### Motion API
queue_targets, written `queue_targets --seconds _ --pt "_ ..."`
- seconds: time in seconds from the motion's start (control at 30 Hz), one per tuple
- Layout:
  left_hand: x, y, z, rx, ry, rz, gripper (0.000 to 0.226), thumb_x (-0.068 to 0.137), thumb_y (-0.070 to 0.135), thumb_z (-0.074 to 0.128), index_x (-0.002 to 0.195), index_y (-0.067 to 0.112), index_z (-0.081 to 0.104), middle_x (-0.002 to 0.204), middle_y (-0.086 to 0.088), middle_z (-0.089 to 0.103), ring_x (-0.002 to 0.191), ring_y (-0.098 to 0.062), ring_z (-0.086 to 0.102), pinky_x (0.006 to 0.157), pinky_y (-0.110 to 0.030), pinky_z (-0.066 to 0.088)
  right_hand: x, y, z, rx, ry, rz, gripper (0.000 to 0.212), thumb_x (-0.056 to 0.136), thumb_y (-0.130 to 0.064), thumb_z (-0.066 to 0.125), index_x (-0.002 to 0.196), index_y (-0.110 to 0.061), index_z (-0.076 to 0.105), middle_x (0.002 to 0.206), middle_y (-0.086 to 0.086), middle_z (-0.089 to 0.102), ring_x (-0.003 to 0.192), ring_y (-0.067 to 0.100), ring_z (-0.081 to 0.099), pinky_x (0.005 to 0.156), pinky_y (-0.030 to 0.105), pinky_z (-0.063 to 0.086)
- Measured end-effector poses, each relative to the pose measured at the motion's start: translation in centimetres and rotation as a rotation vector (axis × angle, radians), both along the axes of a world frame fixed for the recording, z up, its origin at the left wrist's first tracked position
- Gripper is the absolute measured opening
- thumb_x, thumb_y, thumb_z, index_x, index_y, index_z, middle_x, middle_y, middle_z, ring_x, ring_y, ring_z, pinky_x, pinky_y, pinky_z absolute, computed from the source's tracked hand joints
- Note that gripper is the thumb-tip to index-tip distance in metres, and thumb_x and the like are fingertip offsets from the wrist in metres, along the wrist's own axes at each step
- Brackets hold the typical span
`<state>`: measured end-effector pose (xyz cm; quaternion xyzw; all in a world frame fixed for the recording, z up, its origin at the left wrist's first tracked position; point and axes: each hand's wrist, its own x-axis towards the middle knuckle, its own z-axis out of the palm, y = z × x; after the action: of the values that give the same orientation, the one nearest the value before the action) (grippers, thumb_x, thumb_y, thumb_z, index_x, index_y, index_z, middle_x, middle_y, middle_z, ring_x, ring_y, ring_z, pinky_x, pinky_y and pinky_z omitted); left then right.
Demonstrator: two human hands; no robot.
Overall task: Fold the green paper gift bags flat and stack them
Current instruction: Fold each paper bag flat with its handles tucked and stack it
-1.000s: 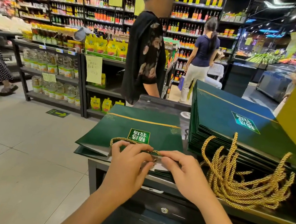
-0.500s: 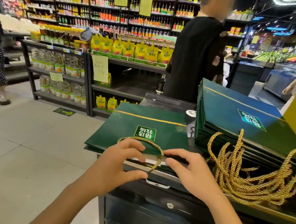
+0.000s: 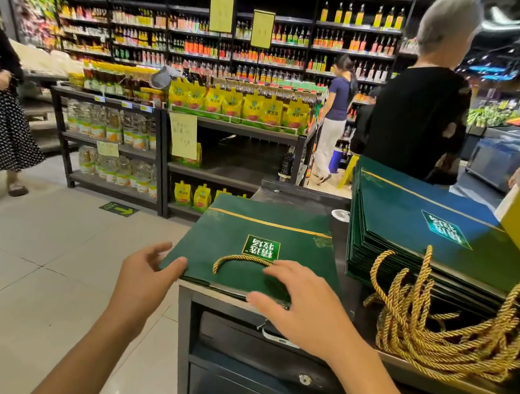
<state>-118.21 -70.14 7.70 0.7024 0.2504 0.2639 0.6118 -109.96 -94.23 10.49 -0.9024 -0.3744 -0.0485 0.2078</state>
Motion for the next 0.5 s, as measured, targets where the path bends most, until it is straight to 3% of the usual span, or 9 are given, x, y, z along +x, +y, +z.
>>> queue_targets --seconds 0.13,0.27,0.37,0.5 --pt "-0.5 -0.7 2.2 -0.134 -0.119 -0.035 0.041 0.095 0.005 0.067 0.134 0.004 0.057 0.121 -0.012 0.067 0.090 -0.020 0.075 0.070 -0.024 0.062 -0.6 1.6 0.4 -0.159 -0.076 0.000 0.085 0.085 -0.085 0.038 0.155 -0.038 0.029 0.159 -0.018 0.032 0.142 0.011 0.034 0.114 0.046 0.032" --pt "-1.0 -1.7 4.5 -0.170 -0.263 -0.106 0.042 0.094 0.008 0.067 0.135 0.005 0.057 0.112 -0.009 0.073 0.093 -0.018 0.076 0.071 -0.024 0.062 -1.1 2.7 1.5 -0.158 -0.203 -0.031 0.073 0.098 -0.060 0.045 0.159 -0.041 0.008 0.160 -0.016 0.027 0.136 0.021 0.040 0.105 0.047 0.040" --pt "-1.2 -2.5 6.3 -0.208 -0.362 -0.128 0.043 0.096 0.022 0.064 0.137 0.011 0.055 0.107 -0.008 0.076 0.093 -0.023 0.076 0.073 -0.028 0.062 -1.0 3.2 2.4 -0.080 -0.251 -0.049 0.064 0.106 -0.039 0.041 0.159 -0.044 0.006 0.157 -0.018 0.032 0.129 0.021 0.046 0.098 0.044 0.045" --pt "-1.0 -3.3 7.4 -0.216 -0.405 -0.225 0.031 0.103 0.034 0.051 0.124 0.015 0.063 0.107 -0.011 0.076 0.092 -0.029 0.074 0.081 -0.038 0.059 -0.9 3.0 3.3 0.101 -0.178 -0.054 0.057 0.107 -0.032 0.039 0.157 -0.047 0.015 0.154 -0.022 0.037 0.126 0.020 0.048 0.097 0.047 0.048"
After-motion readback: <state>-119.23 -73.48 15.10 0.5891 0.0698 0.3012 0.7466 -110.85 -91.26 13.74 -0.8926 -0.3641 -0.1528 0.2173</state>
